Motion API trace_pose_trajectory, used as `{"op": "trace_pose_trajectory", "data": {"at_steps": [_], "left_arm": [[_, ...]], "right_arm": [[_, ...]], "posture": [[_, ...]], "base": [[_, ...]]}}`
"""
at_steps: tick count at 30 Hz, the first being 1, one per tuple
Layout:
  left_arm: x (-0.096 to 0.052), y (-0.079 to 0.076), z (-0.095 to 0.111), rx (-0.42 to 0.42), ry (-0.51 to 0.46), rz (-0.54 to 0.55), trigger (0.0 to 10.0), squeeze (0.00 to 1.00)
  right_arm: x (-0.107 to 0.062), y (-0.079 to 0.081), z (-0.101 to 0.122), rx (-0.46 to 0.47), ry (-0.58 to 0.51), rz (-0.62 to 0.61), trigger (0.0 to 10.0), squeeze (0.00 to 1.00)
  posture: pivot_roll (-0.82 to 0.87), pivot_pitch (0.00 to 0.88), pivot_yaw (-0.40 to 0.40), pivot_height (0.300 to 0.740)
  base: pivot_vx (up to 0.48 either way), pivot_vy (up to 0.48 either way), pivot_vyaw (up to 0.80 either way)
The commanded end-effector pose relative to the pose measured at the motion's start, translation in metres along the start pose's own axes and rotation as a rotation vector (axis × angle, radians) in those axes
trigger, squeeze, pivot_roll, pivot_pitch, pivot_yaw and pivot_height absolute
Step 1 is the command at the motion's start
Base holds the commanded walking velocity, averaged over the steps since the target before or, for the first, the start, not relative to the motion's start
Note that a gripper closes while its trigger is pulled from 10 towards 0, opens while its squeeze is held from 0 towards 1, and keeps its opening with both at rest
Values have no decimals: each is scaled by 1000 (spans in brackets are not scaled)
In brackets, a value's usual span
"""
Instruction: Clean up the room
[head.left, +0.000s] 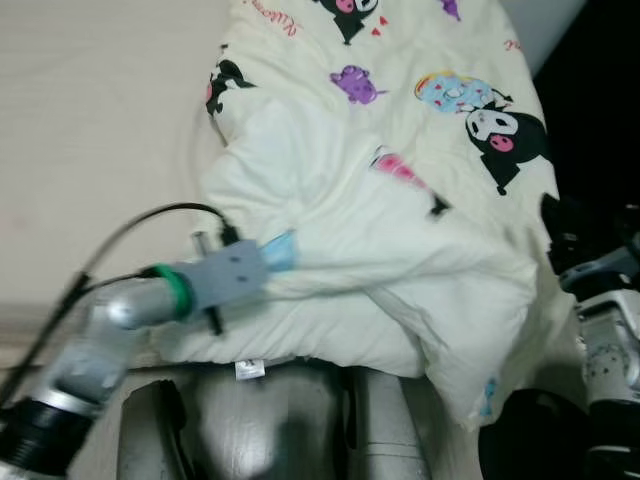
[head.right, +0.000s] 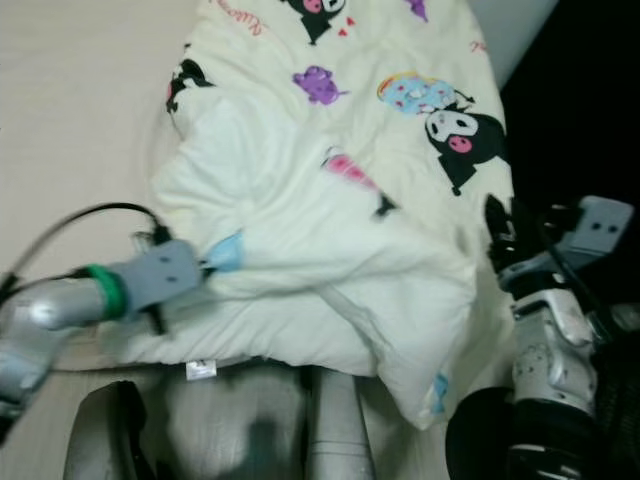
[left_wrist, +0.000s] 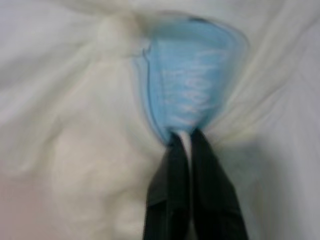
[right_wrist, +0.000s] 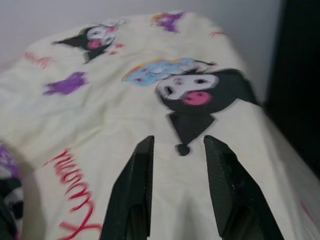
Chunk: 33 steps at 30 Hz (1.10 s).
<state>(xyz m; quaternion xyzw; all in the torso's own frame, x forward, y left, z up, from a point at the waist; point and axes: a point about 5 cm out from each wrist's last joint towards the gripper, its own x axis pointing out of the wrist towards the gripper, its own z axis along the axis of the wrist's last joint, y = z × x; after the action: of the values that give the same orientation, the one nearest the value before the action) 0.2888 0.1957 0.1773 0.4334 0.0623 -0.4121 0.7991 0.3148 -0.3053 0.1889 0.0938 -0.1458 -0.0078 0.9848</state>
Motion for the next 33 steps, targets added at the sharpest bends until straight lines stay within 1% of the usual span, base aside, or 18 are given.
{"op": "trace_pose_trajectory", "data": {"at_steps": [1, 3, 4, 5, 6, 8, 11, 12, 14, 18, 21, 24, 25, 26, 28, 30, 32, 33], "left_arm": [[-16, -1, -14, -3, 47, -80, 10000, 0], [-28, -1, -26, 19, 116, -119, 10000, 0], [-42, -2, -42, 47, 207, -165, 10000, 0], [-42, -2, -42, 47, 207, -165, 10000, 0], [-55, -5, -56, 71, 290, -211, 10000, 0], [-55, -5, -56, 71, 290, -211, 10000, 0], [-71, -23, -77, 97, 399, -314, 10000, 0], [-69, -43, -81, 68, 400, -379, 10000, 0], [-68, -50, -82, 81, 408, -407, 10000, 0], [-78, -62, -93, 173, 478, -504, 10000, 0], [-78, -60, -90, 163, 452, -500, 10000, 0], [-65, -50, -65, -24, 246, -391, 10000, 0], [-65, -50, -65, -24, 246, -391, 10000, 0], [-63, -46, -55, -98, 155, -361, 10000, 0], [-63, -45, -53, -110, 141, -356, 10000, 0], [-67, -40, -53, -151, 120, -333, 10000, 0], [-67, -40, -53, -151, 120, -333, 10000, 0], [-70, -37, -55, -164, 123, -314, 10000, 0]], "right_arm": [[-9, -14, -3, -26, 23, -46, 10000, 0], [-10, -14, -4, -30, 29, -42, 10000, 0], [-12, -11, -8, -32, 42, -30, 10000, 0], [-12, -11, -8, -32, 42, -30, 10000, 0], [-14, -8, -13, -36, 60, -17, 10000, 0], [-14, -8, -13, -36, 60, -17, 10000, 0], [-18, 0, -24, -48, 101, 18, 10000, 0], [-18, 12, -34, -63, 142, 74, 10000, 0], [-18, 19, -38, -57, 155, 104, 10000, 0], [-24, 62, -51, -12, 199, 292, 10000, 0], [-29, 78, -61, 17, 226, 360, 10000, 0], [-40, 91, -93, 55, 345, 381, 10000, 0], [-40, 91, -93, 55, 345, 381, 10000, 0], [-51, 79, -123, 14, 495, 282, 10000, 0], [-55, 76, -130, -1, 530, 257, 10000, 0], [-71, 60, -146, 11, 629, 142, 10000, 0], [-71, 60, -146, 11, 629, 142, 10000, 0], [-81, 49, -151, 10, 671, 59, 10000, 0]], "posture": [[-133, 195, -11, 505], [-127, 203, -6, 505], [-127, 208, -7, 505], [-127, 208, -7, 505], [-123, 213, -9, 505], [-123, 213, -9, 505], [-116, 214, -18, 505], [-117, 214, -17, 505], [-129, 214, -19, 505], [-131, 216, -26, 505], [-131, 216, -24, 505], [-124, 216, -20, 505], [-124, 216, -20, 505], [-119, 217, -20, 505], [-119, 217, -20, 505], [-115, 220, -22, 505], [-115, 220, -22, 505], [-113, 225, -23, 505]], "base": [[0, 0, 0], [0, 0, 0], [0, 0, 0], [0, 0, 0], [0, 0, 0], [0, 0, 0], [0, 0, 0], [0, 0, 0], [0, 0, 0], [0, 0, 0], [0, 0, 0], [0, 0, 0], [0, 0, 0], [0, 0, 0], [0, 0, 0], [0, 0, 0], [0, 0, 0], [0, 0, 0]]}}
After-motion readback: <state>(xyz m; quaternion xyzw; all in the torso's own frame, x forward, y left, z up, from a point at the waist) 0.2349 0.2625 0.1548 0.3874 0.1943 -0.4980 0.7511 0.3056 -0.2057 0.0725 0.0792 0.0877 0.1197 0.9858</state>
